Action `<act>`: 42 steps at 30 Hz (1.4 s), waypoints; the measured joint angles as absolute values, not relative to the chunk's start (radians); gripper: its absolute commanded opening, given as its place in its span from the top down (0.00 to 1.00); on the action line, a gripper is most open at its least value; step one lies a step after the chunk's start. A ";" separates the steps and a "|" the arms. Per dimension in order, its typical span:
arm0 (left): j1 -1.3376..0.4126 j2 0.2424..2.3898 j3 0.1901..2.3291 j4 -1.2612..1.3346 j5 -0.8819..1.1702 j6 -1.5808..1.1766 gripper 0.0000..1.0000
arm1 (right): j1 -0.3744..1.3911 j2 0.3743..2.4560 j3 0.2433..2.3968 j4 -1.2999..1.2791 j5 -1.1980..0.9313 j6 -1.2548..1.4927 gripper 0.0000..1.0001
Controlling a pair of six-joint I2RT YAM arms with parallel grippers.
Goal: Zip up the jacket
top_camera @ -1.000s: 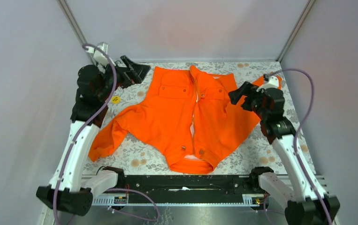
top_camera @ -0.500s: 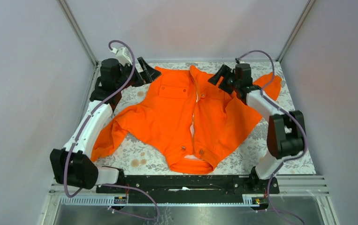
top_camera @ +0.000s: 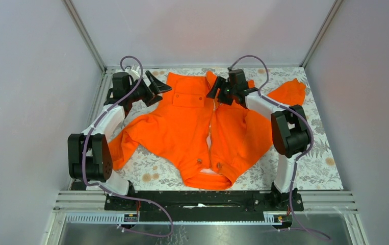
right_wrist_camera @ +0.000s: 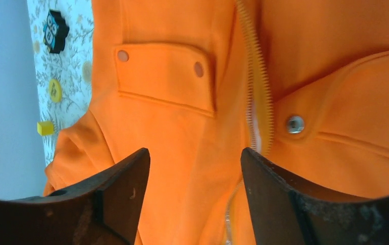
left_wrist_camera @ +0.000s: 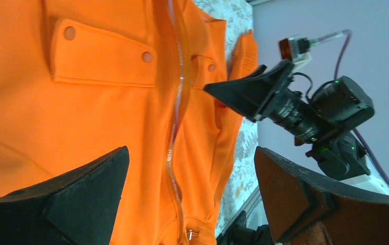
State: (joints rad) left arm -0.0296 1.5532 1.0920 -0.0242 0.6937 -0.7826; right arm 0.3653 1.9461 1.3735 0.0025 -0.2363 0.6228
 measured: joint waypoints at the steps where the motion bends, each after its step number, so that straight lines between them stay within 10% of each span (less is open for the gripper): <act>1: -0.031 1.553 1.088 -0.001 0.707 -0.797 0.01 | 0.378 1.954 1.390 -0.013 -0.228 0.614 0.31; 15: -0.077 1.590 1.053 0.123 0.753 -0.876 0.01 | 0.434 2.143 1.641 -0.094 -0.154 0.549 0.32; 28: -0.167 1.608 1.064 0.042 0.748 -0.799 0.01 | 0.436 2.630 2.474 -0.316 -0.009 0.303 0.48; 42: -0.167 1.608 1.084 0.014 0.748 -0.775 0.01 | 0.436 2.640 2.364 -0.322 0.073 0.228 0.52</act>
State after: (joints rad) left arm -0.1669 1.6077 1.0843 0.0139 0.7475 -0.7753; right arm 0.4362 2.6404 2.3642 -0.3218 0.0727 0.2276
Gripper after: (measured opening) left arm 0.989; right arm 0.451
